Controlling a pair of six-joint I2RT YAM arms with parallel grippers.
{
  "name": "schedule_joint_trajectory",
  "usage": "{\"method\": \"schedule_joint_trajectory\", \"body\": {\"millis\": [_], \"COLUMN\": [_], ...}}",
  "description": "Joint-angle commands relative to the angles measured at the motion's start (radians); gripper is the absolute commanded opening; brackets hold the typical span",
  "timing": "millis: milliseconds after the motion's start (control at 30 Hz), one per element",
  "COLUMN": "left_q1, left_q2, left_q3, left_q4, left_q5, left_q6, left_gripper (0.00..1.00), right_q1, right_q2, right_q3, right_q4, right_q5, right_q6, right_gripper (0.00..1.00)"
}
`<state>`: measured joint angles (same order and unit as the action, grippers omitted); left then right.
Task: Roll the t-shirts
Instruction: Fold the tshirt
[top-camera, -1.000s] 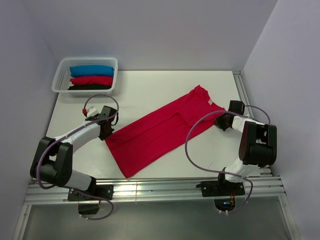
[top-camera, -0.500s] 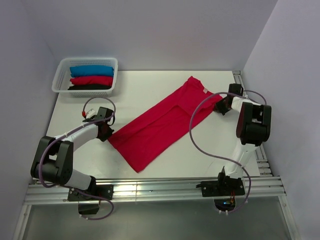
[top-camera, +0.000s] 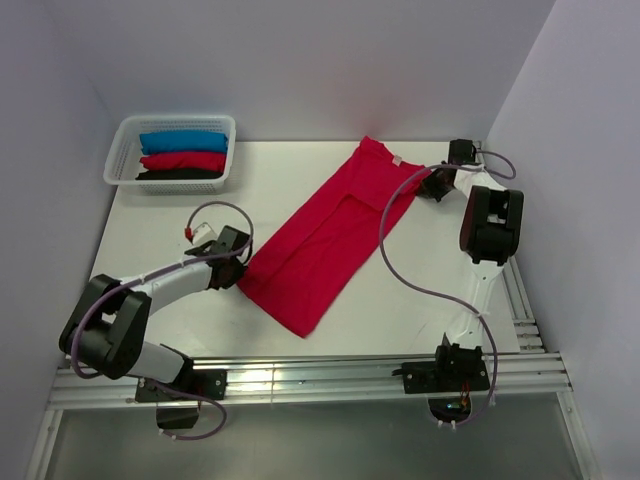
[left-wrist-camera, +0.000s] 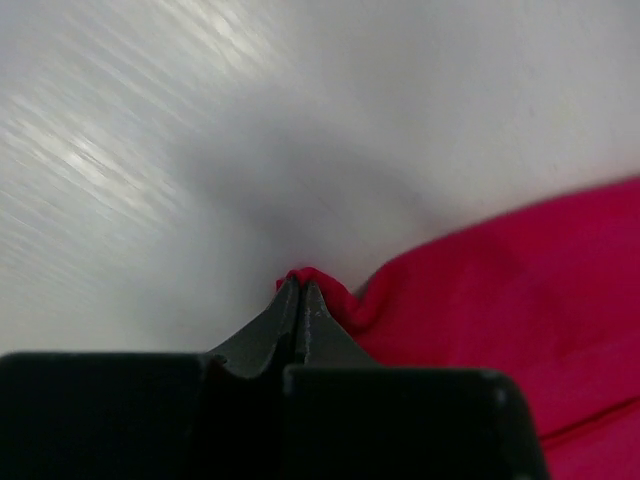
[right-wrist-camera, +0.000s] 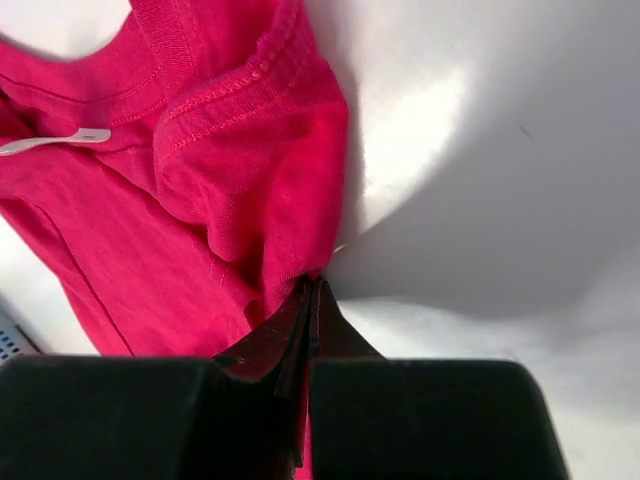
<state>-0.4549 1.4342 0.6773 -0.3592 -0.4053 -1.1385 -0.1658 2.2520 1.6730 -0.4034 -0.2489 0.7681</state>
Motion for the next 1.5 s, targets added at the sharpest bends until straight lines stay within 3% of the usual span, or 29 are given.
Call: {"method": "schedule_joint_trajectory", "body": {"millis": [0, 200, 367, 533, 833, 1467], "left_q1": [-0.106, -0.195, -0.333, -0.451, -0.657, -0.87], "left_q2": [0.035, -0.003, -0.014, -0.012, -0.049, -0.052], "left_q3": [-0.054, -0.128, -0.156, -0.159, -0.166, -0.18], "left_q4": [-0.124, -0.136, -0.175, -0.23, -0.313, -0.287], "left_q5": [0.085, 0.115, 0.125, 0.134, 0.164, 0.258], "left_q6": [-0.108, -0.188, -0.289, -0.351, -0.458, -0.55], "left_gripper": [0.0, 0.0, 0.0, 0.0, 0.0, 0.01], "right_q1": [0.022, 0.029, 0.032, 0.035, 0.046, 0.225], "right_q2": [0.061, 0.118, 0.172, 0.117, 0.126, 0.214], "right_q3": [0.082, 0.194, 0.283, 0.186, 0.215, 0.376], "right_q4": [-0.061, -0.09, -0.132, -0.077, -0.1, -0.098], "right_q5": [-0.018, 0.014, -0.015, 0.003, 0.0, 0.003], "right_q6": [-0.015, -0.016, -0.02, -0.021, -0.044, 0.013], "right_gripper": [0.0, 0.0, 0.0, 0.0, 0.0, 0.0]}}
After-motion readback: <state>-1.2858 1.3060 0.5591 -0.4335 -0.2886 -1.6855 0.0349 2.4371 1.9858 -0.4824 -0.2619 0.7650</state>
